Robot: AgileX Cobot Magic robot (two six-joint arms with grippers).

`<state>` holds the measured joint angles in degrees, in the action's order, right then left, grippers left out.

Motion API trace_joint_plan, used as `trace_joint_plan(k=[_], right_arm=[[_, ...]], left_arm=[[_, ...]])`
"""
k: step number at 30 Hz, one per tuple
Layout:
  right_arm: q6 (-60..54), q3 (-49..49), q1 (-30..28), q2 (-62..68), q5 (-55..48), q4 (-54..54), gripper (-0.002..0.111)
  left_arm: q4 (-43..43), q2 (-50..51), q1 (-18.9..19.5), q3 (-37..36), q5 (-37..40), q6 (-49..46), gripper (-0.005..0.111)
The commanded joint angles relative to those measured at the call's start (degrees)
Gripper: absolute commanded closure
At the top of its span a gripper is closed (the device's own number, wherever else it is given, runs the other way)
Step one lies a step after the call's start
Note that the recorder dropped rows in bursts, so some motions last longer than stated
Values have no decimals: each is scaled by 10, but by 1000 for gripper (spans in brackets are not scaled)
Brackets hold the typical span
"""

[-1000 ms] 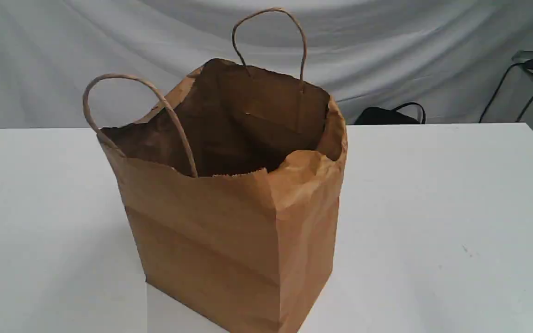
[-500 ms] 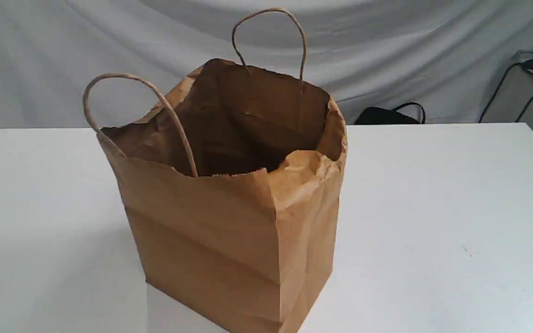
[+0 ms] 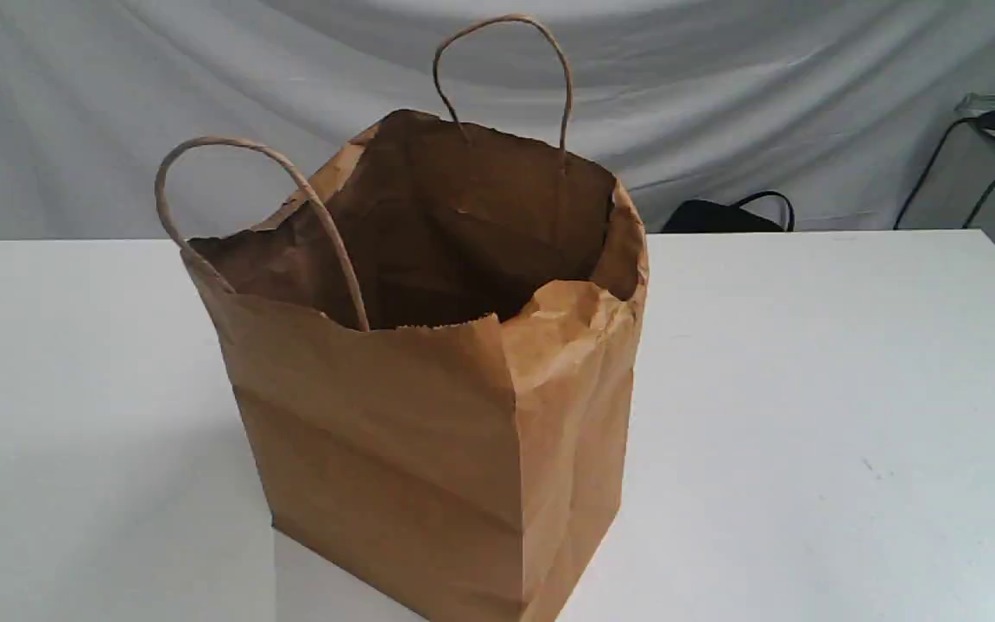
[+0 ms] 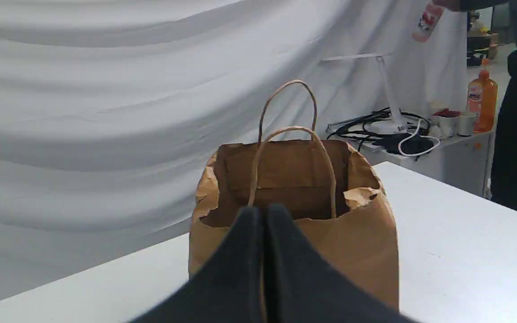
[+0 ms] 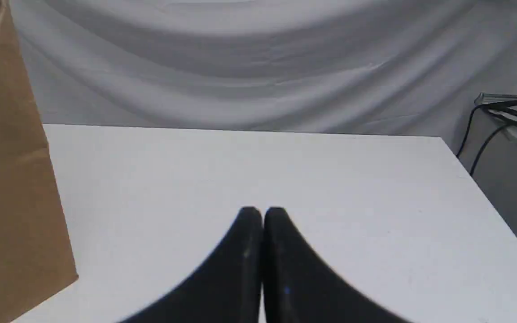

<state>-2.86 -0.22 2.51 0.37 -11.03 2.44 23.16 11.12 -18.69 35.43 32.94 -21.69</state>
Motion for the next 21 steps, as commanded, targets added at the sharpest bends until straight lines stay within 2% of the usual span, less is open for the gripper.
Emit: trace_joint_plan(k=[1,8,11,15,19,21], right_arm=[[3,2,-4,-4,0,2,108],[3,2,-4,-4,0,2,108],[3,2,-4,-4,0,2,108],[3,2,-4,-4,0,2,108],[3,2,-4,-4,0,2,108],[3,2,-4,-4,0,2,108]], left_arm=[[3,-3,1,-3,-6,2,107],[8,-3,1,-3,-6,7,107],[1,-3,11,-9,-34,-5,107],[17,-3,91,-61,-134,-9,107],[47,-4,183,-150,-230,-9,107],[48,-8,206,-186,-255,-9,107]])
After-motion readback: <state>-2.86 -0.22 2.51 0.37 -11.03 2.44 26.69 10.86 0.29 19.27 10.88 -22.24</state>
